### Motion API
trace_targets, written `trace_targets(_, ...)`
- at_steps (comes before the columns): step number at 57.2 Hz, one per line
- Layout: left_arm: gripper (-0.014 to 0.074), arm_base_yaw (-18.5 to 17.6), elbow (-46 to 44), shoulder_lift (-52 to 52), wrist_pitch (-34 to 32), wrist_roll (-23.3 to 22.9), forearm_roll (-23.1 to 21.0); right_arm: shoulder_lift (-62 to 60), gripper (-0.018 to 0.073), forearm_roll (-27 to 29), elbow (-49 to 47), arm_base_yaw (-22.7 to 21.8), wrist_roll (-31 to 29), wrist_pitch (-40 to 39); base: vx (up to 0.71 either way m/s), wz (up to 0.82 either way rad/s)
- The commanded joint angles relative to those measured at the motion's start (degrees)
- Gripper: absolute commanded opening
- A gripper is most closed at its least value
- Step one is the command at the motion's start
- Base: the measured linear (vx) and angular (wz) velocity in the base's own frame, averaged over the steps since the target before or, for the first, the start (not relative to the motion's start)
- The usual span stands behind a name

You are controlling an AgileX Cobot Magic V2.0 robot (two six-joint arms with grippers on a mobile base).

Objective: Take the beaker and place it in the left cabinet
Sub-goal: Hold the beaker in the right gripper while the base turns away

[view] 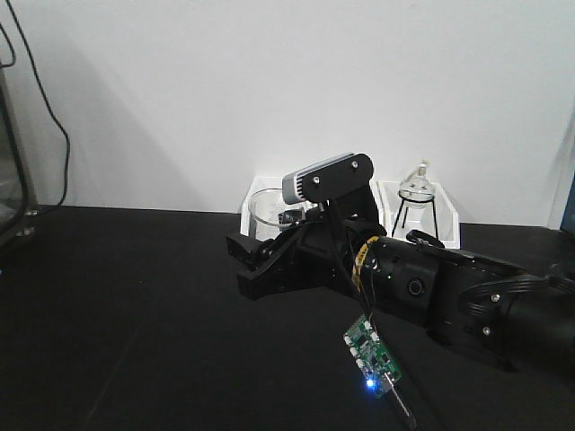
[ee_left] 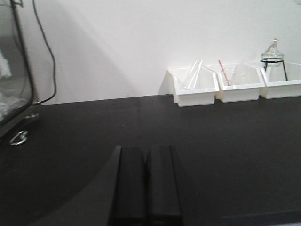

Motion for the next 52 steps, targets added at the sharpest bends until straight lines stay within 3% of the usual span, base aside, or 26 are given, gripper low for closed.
trace_targets(1, 0.0001, -0.1, 0.9, -1.0, -4.8, -0.2, -0.4, -2.4, -0.0009, 0.7, -2.1, -0.2, 0.0, -2.2, -0.15, 0.28)
trace_targets(31, 0.0001, -0.1, 0.9, -1.0, -4.8, -0.2, -0.4, -2.4, -0.0009, 0.7, -2.1, -0.2, 0.0, -2.2, -0.10, 0.39)
trace_targets(52, 0.0001, -0.1, 0.9, -1.0, -4.8, -0.2, -0.4, -2.4, -0.0009, 0.7, -2.1, -0.2, 0.0, -2.2, -0.04, 0.64)
